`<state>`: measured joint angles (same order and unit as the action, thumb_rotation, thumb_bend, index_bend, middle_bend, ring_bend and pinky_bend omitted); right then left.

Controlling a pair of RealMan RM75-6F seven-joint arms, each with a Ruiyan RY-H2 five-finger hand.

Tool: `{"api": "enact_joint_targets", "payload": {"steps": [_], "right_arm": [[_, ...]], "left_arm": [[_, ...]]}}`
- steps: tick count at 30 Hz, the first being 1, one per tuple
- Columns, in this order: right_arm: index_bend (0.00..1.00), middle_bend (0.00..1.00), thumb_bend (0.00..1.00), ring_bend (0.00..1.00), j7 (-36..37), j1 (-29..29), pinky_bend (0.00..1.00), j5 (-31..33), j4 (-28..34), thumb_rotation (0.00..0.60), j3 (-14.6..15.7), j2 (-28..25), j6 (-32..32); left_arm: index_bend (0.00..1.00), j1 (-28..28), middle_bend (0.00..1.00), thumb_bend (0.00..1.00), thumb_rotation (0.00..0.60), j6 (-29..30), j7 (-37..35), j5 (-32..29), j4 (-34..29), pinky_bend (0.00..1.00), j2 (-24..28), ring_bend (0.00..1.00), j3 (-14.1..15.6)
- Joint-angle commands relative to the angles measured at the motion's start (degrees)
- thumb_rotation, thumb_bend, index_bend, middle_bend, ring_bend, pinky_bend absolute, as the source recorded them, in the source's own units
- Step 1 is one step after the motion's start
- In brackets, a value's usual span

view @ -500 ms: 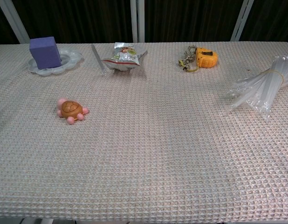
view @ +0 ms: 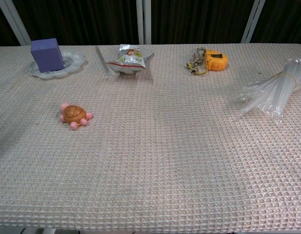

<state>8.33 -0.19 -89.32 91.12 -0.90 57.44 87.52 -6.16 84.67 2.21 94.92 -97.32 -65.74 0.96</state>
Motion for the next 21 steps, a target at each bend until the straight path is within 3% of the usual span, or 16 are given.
{"api": "enact_joint_targets", "payload": {"steps": [1, 4, 11, 17, 21], "right_arm": [[0.0, 0.0, 0.17, 0.0, -0.1, 0.1, 0.0, 0.2, 0.3, 0.6, -0.2, -0.2, 0.0], [0.0, 0.0, 0.17, 0.0, -0.3, 0.3, 0.0, 0.4, 0.7, 0.6, -0.4, -0.3, -0.3], [0.0, 0.0, 0.17, 0.0, -0.3, 0.5, 0.0, 1.0, 0.8, 0.6, -0.5, -0.6, -1.0], [0.0, 0.0, 0.17, 0.0, 1.3, 0.2, 0.0, 2.0, -0.5, 0.6, -0.7, -0.9, -0.9], [0.0, 0.0, 0.17, 0.0, 2.6, 0.0, 0.0, 2.2, -1.4, 0.6, -0.7, -1.1, -0.8]], "left_arm": [[0.09, -3.0, 0.04, 0.18, 0.6, -2.7, 1.2, 1.7, -1.7, 0.0, 0.0, 0.0, -1.0], [0.11, -5.7, 0.05, 0.19, 0.6, -5.0, 2.7, 2.2, -2.3, 0.0, -1.4, 0.0, -2.5], [0.13, -14.4, 0.11, 0.22, 0.6, -17.8, 7.5, -3.1, 0.5, 0.0, -8.0, 0.0, -5.8], [0.16, -18.9, 0.16, 0.35, 0.6, -23.9, 12.6, -6.7, 5.6, 0.0, -14.7, 0.0, -6.4], [0.18, -20.4, 0.18, 0.38, 0.6, -26.1, 14.5, -8.5, 8.1, 0.0, -16.7, 0.0, -6.1]]}}
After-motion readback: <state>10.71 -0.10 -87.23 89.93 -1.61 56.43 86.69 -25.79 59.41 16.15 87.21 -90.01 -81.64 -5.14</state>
